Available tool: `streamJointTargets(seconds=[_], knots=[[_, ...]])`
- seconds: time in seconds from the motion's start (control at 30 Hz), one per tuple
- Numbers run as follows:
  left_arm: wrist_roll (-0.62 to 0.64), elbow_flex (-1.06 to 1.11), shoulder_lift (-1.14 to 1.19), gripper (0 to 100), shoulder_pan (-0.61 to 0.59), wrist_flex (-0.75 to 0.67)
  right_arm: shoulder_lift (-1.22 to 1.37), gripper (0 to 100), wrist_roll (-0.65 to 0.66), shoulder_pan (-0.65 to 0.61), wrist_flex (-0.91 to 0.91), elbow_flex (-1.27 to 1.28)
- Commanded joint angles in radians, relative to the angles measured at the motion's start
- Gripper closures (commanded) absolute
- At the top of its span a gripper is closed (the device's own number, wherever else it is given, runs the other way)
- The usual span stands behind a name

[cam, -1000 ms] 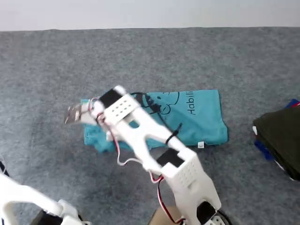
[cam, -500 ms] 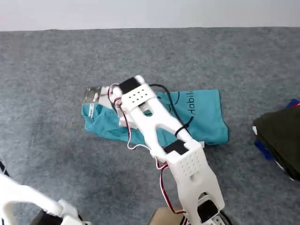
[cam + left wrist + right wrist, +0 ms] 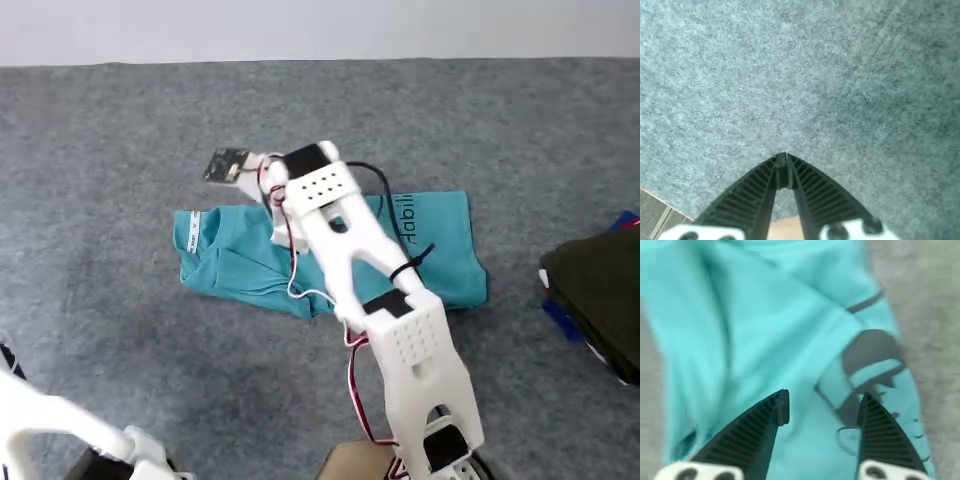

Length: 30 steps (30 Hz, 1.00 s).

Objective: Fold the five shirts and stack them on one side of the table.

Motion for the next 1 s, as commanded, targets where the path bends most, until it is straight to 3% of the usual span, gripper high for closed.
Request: streamJointTargets(seconds=[0.0,0.13,0.43,0.63,0.77,0.97], knots=[[-0.009,-0.008,-0.038,99,-0.002,-0.014,-0.130,80.2,-0.012,-0.068,0.090,-0.055],[-0.009,-0.007,-0.038,99,0.002,-0.014,-0.145,80.4,-0.014,-0.154,0.166,-0.055],[-0.008,-0.007,-0.038,99,0.003,-0.014,-0.021,80.9,-0.012,-0.268,0.160,-0.052],[-0.008,-0.010,-0.038,99,-0.002,-0.014,0.082,80.9,-0.005,-0.130,0.042,-0.054],[-0.009,-0.007,-0.038,99,0.002,-0.014,0.065,80.9,0.071,-0.030,-0.027,-0.058],[-0.009,-0.005,-0.038,99,0.003,-0.025,0.038,80.9,0.068,0.021,-0.010,-0.190]])
